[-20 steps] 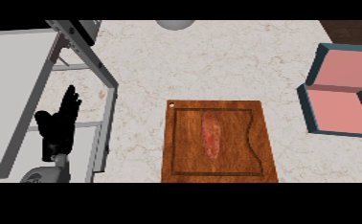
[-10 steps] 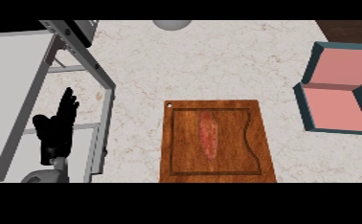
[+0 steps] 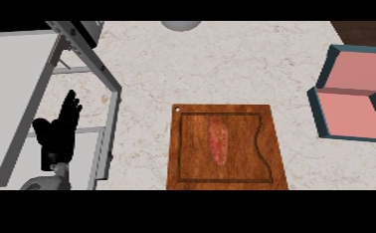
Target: Pick the tomato from the cutting board and place it in the cardboard box
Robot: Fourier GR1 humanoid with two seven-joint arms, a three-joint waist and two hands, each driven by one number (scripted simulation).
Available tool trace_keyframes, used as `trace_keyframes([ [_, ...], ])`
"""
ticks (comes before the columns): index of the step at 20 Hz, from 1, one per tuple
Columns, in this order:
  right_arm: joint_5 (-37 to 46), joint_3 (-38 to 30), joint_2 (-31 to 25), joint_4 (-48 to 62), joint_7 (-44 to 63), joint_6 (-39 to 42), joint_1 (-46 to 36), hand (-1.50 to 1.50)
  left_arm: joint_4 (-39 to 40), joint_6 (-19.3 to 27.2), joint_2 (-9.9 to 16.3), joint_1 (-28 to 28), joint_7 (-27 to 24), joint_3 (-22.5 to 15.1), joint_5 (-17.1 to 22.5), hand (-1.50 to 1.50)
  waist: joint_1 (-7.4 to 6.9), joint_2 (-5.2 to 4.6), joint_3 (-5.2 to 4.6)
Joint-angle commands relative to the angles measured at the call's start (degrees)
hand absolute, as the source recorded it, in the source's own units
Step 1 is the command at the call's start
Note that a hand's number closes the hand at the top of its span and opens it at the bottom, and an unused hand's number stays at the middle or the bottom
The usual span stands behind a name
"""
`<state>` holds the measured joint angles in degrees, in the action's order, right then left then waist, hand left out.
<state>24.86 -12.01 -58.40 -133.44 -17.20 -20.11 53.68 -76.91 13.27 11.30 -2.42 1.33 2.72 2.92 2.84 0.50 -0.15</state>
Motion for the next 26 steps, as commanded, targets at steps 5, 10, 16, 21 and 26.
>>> trace_keyframes([
  [5, -27.8, -20.8, -0.7, 4.6, -0.6, 12.2, -7.4, 1.50, 1.9, -2.0, 0.6, -1.7, -0.8, 0.3, 0.5, 0.00, -1.98, -0.45, 0.04],
  [10, -33.1, -21.8, -3.9, 17.4, -1.7, 19.8, -17.8, 1.50, 1.0, -2.0, 0.7, -5.6, 3.2, 0.0, 0.1, 0.00, -3.23, -0.62, 0.16],
  [16, -30.3, -7.4, -9.6, 30.3, 0.7, 18.9, -35.5, 1.50, 3.8, -0.1, -2.6, -7.2, 1.3, -2.2, -2.4, 0.00, -5.08, -1.09, 0.20],
  [21, -25.7, 1.5, -5.9, 44.5, -3.7, 19.9, -47.8, 1.50, 0.7, -2.8, -0.6, -5.1, 1.8, -1.0, -0.9, 0.00, -5.53, -1.02, 0.23],
  [26, -17.7, 10.5, 0.3, 57.1, -3.5, 18.0, -58.7, 1.50, 1.7, -1.9, -3.0, -5.7, 0.9, -3.0, -2.4, 0.00, -6.15, -1.27, 0.25],
])
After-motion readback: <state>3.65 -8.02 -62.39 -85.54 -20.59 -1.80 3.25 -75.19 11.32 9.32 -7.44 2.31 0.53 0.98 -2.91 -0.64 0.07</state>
